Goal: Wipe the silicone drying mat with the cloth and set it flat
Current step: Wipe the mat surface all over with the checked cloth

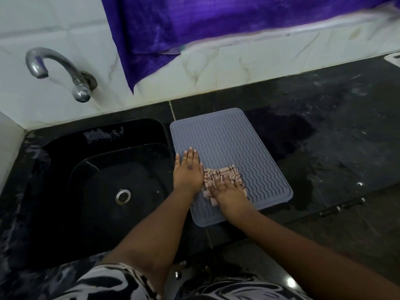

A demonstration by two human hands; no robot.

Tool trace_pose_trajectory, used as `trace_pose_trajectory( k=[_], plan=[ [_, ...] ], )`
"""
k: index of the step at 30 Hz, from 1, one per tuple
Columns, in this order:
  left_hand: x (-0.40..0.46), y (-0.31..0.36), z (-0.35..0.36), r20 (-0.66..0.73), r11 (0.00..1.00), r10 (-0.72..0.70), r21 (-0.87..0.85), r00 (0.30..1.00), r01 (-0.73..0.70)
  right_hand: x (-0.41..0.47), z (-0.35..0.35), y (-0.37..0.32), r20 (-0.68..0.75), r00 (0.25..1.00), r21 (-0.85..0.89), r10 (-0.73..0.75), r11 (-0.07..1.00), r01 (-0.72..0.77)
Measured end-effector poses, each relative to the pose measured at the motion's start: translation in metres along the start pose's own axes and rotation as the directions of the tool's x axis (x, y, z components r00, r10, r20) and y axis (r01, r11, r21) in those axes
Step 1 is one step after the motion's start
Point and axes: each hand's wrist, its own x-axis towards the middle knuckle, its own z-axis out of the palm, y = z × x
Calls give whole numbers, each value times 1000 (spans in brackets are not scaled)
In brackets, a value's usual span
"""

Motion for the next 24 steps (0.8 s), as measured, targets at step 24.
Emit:
trace_pose_trajectory(
  k=[24],
  plan=[
    [-32,35,-60,75,981,-148,-114,986,156,-58,-112,110,-76,947,694,312,698,-175]
  ],
)
